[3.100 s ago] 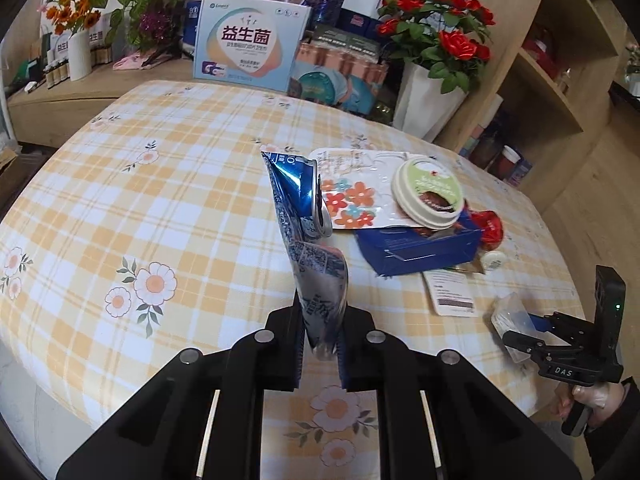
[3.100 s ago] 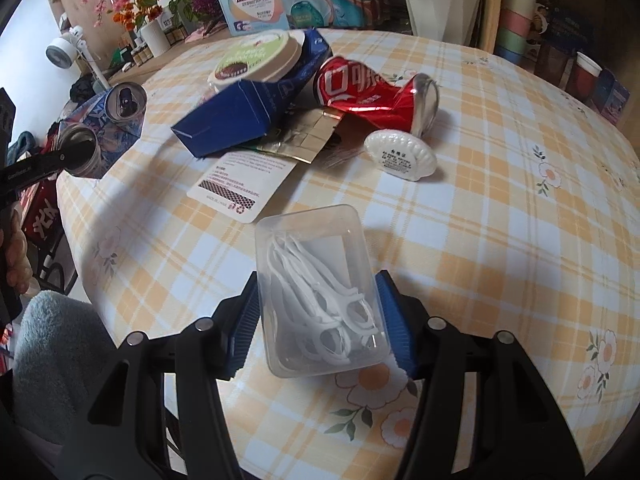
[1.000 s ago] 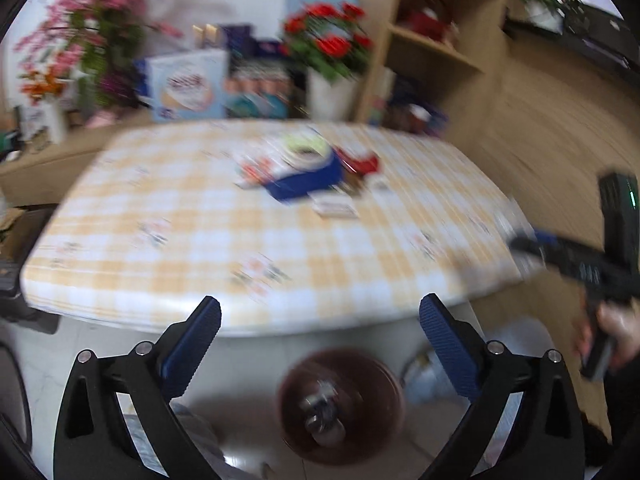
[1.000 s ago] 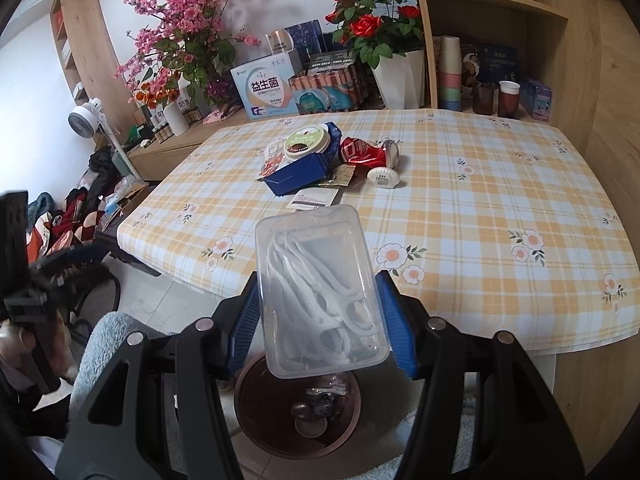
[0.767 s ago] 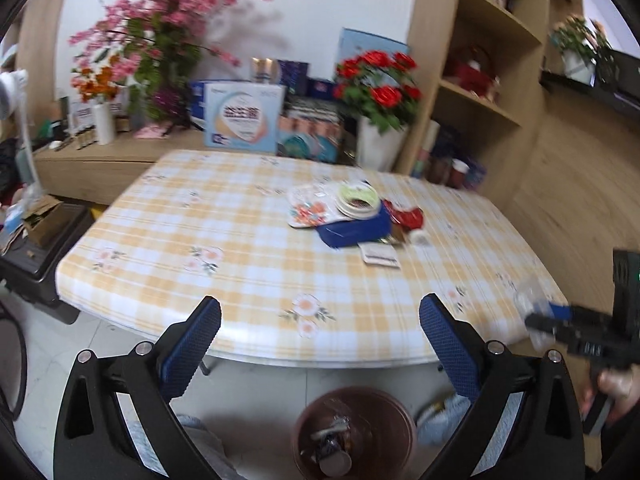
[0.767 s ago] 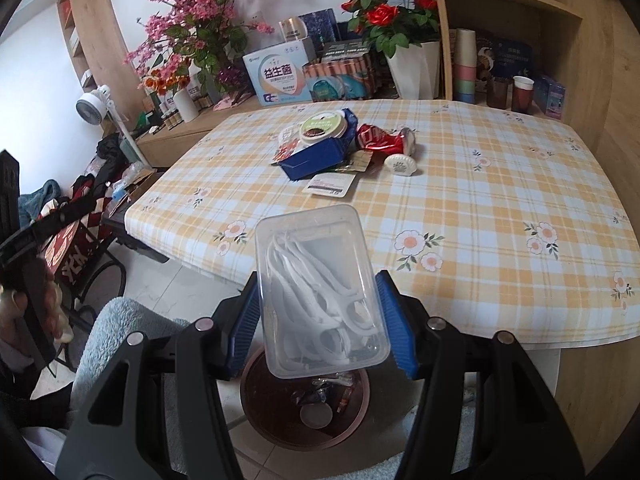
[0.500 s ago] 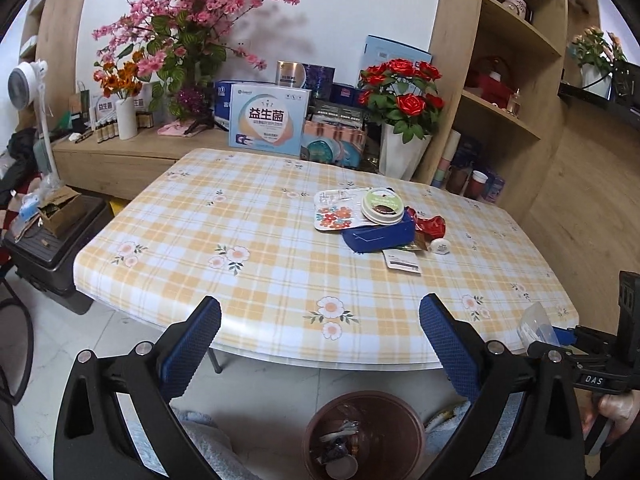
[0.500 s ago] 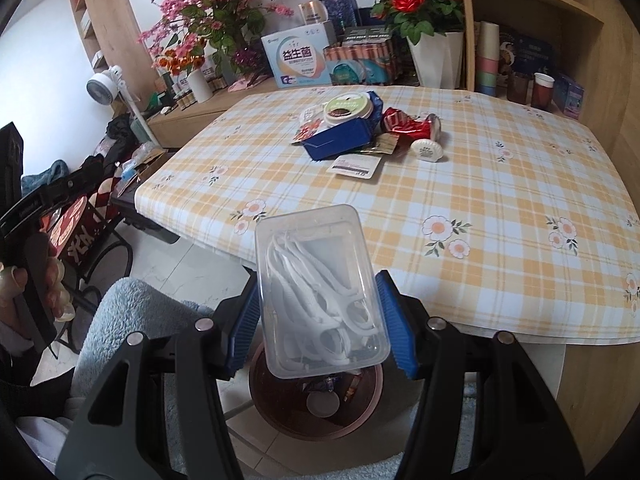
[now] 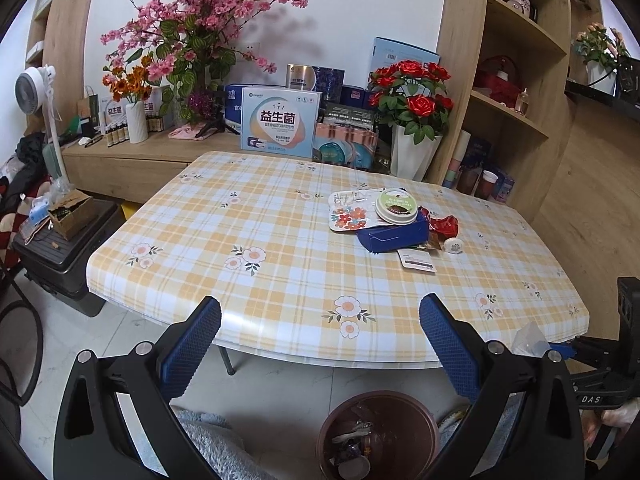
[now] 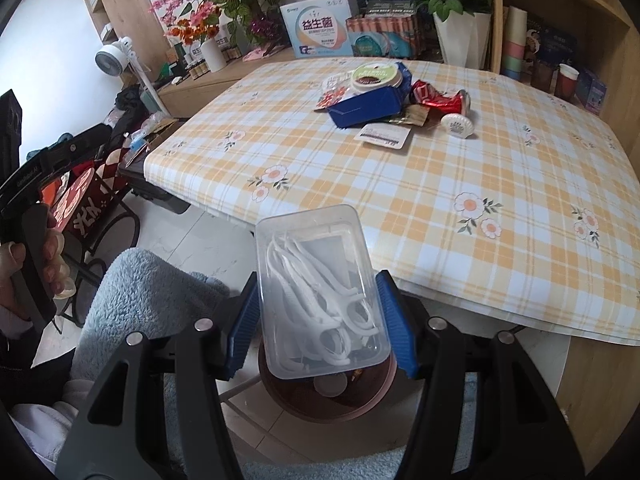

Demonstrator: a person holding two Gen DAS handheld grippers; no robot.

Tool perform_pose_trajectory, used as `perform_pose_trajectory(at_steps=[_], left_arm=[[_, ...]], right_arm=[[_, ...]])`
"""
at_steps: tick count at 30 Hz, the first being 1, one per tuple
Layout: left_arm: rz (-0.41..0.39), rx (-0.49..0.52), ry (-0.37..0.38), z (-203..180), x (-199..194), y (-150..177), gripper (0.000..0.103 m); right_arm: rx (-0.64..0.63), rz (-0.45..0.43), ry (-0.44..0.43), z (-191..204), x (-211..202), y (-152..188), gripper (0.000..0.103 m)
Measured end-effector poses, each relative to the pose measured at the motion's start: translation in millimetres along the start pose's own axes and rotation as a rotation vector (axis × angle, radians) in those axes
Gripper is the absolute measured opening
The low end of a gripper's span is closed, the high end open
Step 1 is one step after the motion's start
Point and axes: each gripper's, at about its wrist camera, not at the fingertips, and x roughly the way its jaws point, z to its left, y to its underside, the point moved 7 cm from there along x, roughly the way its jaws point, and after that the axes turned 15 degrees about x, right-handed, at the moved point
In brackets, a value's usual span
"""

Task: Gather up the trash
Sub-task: 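Lower the floss box over the brown bin and open the right tool, then move both open tools back toward the table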

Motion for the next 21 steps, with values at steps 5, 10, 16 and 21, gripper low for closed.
perform_pose_trajectory(at_steps=[5, 10, 16, 21], left_arm=[[0.008, 0.003, -0.013, 0.5, 3.3, 1.0, 0.097], [0.007, 0.004, -0.012, 0.4, 4.2, 1.0, 0.097], [0.012, 0.016, -0.008, -1.4, 6.5, 1.7, 0.097], [0.013, 0.017, -0.011, -2.3, 7.9, 2.0, 0.097]], right_arm=[[-0.003, 0.021, -0.010, 4.2, 5.2, 3.0, 0.060], [0.008, -0.011, -0.014, 2.0, -0.8, -3.3, 0.075], [0.016, -0.108, 0.046, -11.6, -17.4, -21.3, 0.095], [0.043, -0.142, 0.095, -30.2, -27.3, -30.8, 0.097]])
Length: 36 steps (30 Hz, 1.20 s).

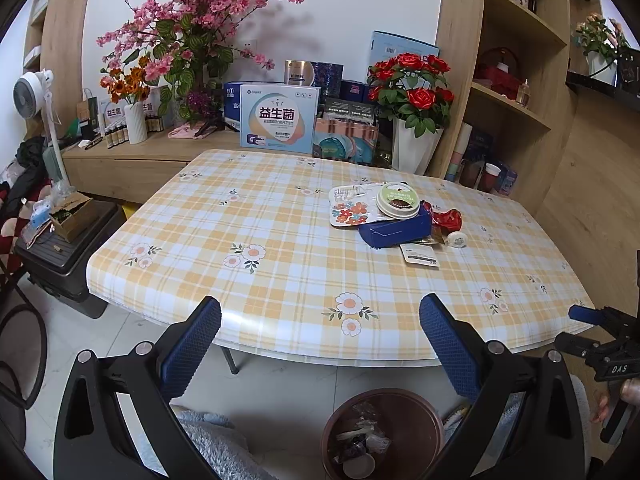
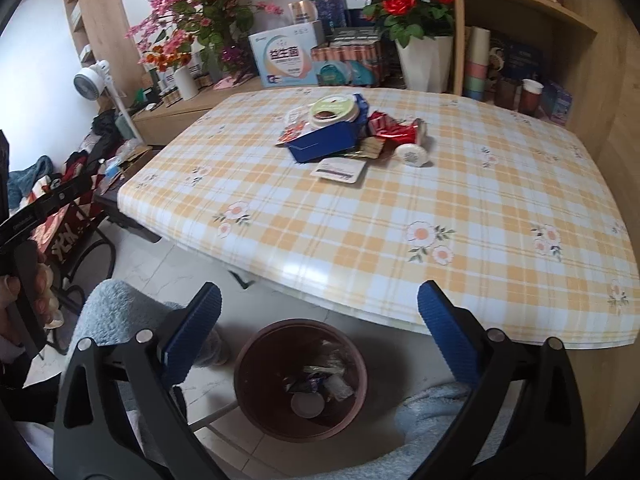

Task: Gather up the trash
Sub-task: 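Move both open tools back toward the table, then grasp the green-lidded yogurt cup with the left tool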

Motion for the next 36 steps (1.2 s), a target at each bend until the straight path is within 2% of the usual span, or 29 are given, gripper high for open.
perform_pose_trajectory(at_steps=[7, 13, 24, 29, 36], left_arm=[[0.009, 0.022, -0.010, 0.3, 5.1, -1.7, 0.097], [0.012, 0.047, -0.024, 1.1, 14.5, -8.5, 0.097], [0.060, 0.074, 0.031, -15.7, 55.1, -18.2, 0.097], [0.094, 0.059, 0.081, -22.6, 86.0, -29.5, 0.097], [0.104, 0.060, 0.169, -50.3, 146.3, -77.6, 0.097]], right_arm=[[0.037, -0.066, 0.113, -35.7, -6.9, -14.0, 0.097], [0.064, -0.120, 0.170, -59.4, -9.6, -22.8, 0.097], [0.130, -0.135, 0.194, -89.0, 9.6, -42.7, 0.097], [0.111, -0.132, 0.220, -96.9, 28.1, -59.0, 0.097], [0.118, -0.115, 0.188, -107.3, 60.0, -92.3, 0.097]])
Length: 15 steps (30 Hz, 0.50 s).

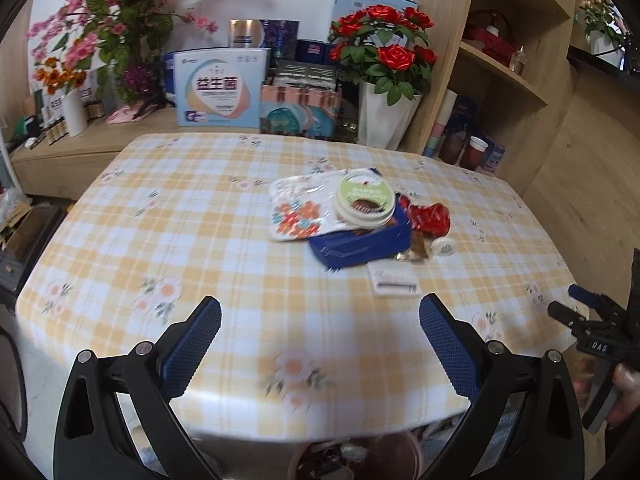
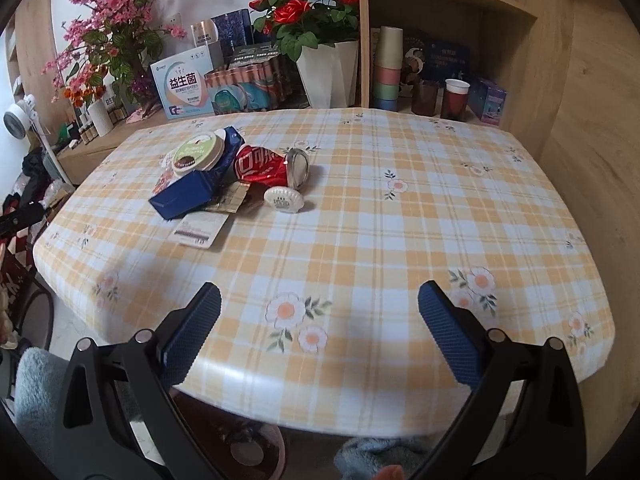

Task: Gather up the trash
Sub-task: 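Grasp the green-lidded yogurt cup with the left tool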

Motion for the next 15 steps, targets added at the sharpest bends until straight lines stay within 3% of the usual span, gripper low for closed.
perform_pose_trajectory(at_steps=[7, 11, 15], left_arm=[[0.042, 0.062, 0.054, -20.2, 89.7, -60.7, 0.097], [0.094, 0.065, 0.084, -25.0, 143.9, -84.0, 0.097], [0.137, 0.115, 0.025, -26.9, 183.4, -94.8, 0.097]], right_arm=[[0.030, 0.032, -0.022, -7.4, 43.1, -26.6, 0.097], [0.009, 0.049, 0.032, -15.4, 67.8, -35.5, 0.097], [0.058, 0.092, 0.013, -25.4, 90.6, -45.6, 0.097]])
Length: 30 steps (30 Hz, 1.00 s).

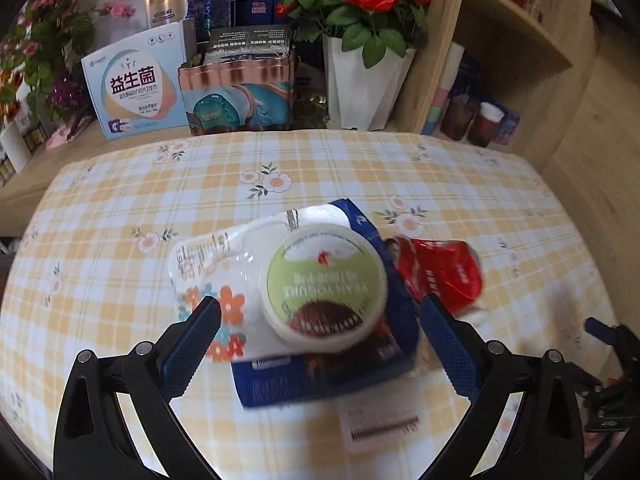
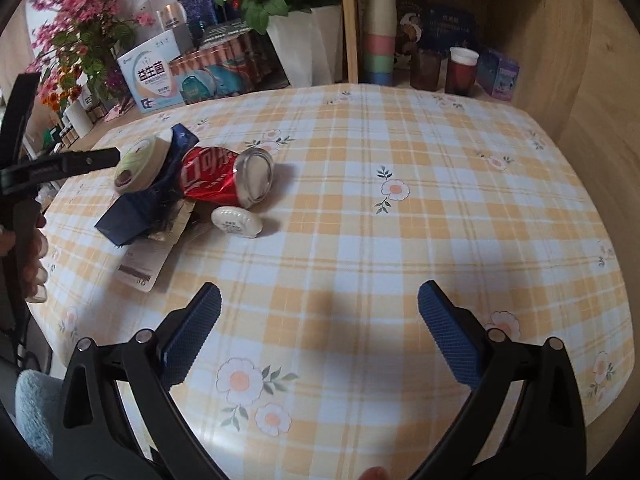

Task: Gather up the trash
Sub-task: 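Grasp the green-lidded yogurt cup with the left tool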

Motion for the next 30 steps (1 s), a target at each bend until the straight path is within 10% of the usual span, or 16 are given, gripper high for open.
perform_pose_trajectory(at_steps=[15, 30], left_arm=[[0.045, -0.015, -0.038, 4.7, 44.1, -4.6, 0.082], [-0.128, 0.019, 0.022, 6.8, -39.8, 4.4, 0.081]], right_arm=[[-0.028, -0.003, -0.063, 14.3, 28.5, -15.6, 0.096], [-0.193, 0.112, -0.117, 67.7, 77.0, -12.7, 0.059]])
